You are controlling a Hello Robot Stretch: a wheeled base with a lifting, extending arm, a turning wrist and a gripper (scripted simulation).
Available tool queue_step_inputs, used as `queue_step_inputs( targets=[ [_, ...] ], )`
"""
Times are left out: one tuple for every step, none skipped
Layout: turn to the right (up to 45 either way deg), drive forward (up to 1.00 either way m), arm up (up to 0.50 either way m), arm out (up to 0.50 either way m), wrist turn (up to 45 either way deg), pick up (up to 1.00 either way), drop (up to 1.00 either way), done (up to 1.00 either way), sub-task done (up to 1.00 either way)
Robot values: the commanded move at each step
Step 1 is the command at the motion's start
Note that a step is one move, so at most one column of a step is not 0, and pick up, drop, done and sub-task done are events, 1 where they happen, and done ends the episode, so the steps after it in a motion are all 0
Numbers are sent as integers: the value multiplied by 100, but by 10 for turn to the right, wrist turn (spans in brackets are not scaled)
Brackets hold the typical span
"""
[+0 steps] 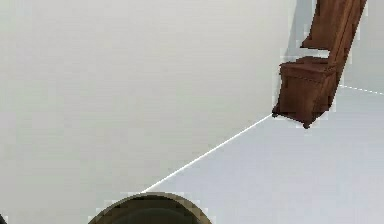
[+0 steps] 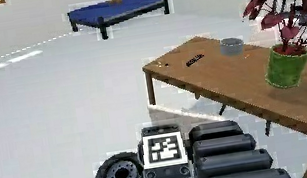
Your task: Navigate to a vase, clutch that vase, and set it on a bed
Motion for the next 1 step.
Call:
queue_step_inputs(
  targets=[
    [450, 0, 0, 0, 0, 0, 0, 0, 0]
  ],
)
